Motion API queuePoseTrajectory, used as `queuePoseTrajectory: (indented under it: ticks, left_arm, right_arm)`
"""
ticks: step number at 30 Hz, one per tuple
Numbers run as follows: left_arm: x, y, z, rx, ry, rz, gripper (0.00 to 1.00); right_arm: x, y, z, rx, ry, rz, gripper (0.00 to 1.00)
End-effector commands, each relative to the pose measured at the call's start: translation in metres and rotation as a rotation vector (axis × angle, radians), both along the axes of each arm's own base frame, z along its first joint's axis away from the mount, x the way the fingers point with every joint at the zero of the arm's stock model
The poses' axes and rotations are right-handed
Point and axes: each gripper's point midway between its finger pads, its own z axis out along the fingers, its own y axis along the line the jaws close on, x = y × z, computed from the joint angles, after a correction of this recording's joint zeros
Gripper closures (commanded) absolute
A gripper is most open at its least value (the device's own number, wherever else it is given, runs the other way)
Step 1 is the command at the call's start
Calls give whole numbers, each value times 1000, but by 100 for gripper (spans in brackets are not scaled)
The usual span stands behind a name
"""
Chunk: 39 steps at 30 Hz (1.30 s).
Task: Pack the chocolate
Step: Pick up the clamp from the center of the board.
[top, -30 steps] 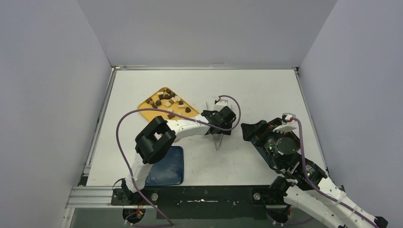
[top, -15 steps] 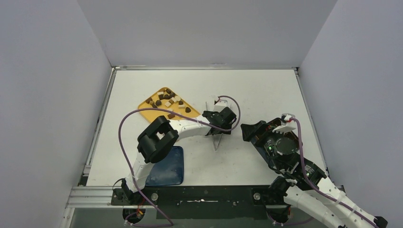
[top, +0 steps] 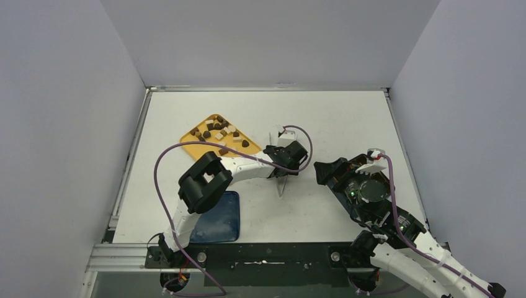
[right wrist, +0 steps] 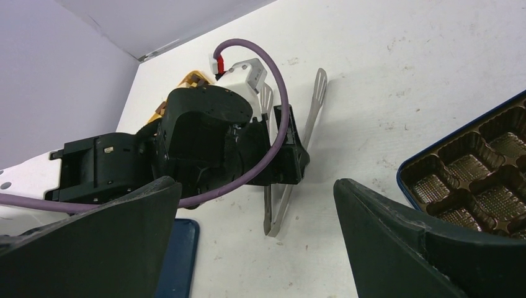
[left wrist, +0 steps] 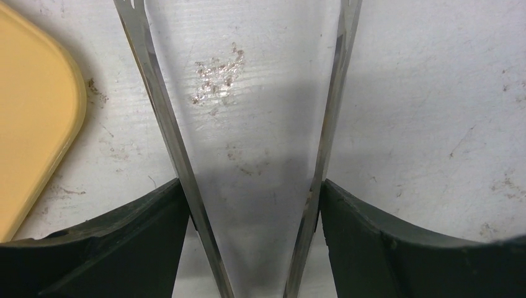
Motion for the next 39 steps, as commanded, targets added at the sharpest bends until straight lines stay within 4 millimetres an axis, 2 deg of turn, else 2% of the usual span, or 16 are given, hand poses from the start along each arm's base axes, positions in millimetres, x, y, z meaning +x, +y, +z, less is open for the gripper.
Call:
queuePoseTrajectory:
  ticks: [1, 7, 12, 16, 19, 22, 24, 27, 32, 37, 39]
  left_arm:
    - [-4, -3, 34, -49, -35, -48, 29]
    - [-15, 6, 70, -65, -51, -103, 36]
    - [-28, 16, 98, -125, -79, -142, 39]
    - [-42, 29, 119, -168, -102, -179, 39]
    - [-52, 37, 132, -184, -111, -218, 39]
    - [-62, 42, 146, -192, -118, -275, 40]
    - [-69, 48, 152, -191, -122, -313, 40]
    - [-77, 58, 164, -198, -149, -352, 40]
    - [-82, 81, 177, -150, -206, -380, 40]
    - [-65, 126, 182, -46, -192, -221, 41]
    - [-58, 143, 180, -16, -163, -173, 43]
  right_arm:
    - [3, 6, 8, 41, -20, 7, 0]
    - [2, 16, 7, 68, -20, 45, 0]
    - [4, 28, -5, 84, 2, 79, 3]
    - [7, 42, -6, 117, 10, 110, 8]
    - [11, 53, -10, 142, 9, 133, 19]
    - [16, 65, -10, 179, 7, 153, 42]
    - [19, 73, -10, 193, 13, 167, 53]
    - [24, 86, -4, 219, 0, 201, 59]
    - [28, 99, -7, 209, 12, 234, 60]
    - [24, 97, -16, 198, 25, 238, 55]
    - [21, 94, -17, 196, 23, 240, 47]
